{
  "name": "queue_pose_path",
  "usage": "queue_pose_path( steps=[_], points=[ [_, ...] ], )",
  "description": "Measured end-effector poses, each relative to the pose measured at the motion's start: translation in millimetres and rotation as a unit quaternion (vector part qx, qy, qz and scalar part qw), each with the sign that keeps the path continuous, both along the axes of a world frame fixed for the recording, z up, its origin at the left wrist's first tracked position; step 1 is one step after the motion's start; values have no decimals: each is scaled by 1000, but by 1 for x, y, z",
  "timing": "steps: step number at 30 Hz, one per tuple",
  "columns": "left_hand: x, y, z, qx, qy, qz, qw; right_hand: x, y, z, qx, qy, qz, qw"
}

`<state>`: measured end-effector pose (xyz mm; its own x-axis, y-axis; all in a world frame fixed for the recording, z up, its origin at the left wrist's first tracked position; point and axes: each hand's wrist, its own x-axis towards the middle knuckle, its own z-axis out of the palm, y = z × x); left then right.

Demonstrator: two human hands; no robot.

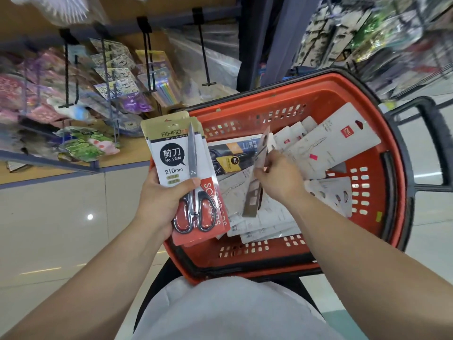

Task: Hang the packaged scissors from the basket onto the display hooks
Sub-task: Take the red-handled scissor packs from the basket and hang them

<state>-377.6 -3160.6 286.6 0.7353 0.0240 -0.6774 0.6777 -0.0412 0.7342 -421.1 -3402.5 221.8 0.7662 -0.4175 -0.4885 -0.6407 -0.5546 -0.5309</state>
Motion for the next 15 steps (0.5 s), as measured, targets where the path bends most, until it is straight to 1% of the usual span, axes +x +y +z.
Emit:
queue_pose_path(
  steps=[2,4,6,8,11,13,14,15],
  points=[
    [-1,2,1,7,1,8,1000,1,15,-18,30,23,36,999],
    [-2,7,1,15,6,16,1000,5,28,-24,70,20,18,997],
    [-2,13,1,22,11,21,999,11,39,-23,103,-6,-1,995],
    [-2,19,0,31,11,26,999,13,48,-22,128,6,28,991],
    [0,28,0,44,8,32,998,11,60,-29,116,45,70,990],
    [1,33,0,49,7,33,998,14,66,-37,84,57,52,994],
    [1,36,0,50,7,34,998,18,70,-40,86,61,20,994],
    [2,39,1,51,8,36,998,22,73,-41,107,56,-39,992]
  ],
)
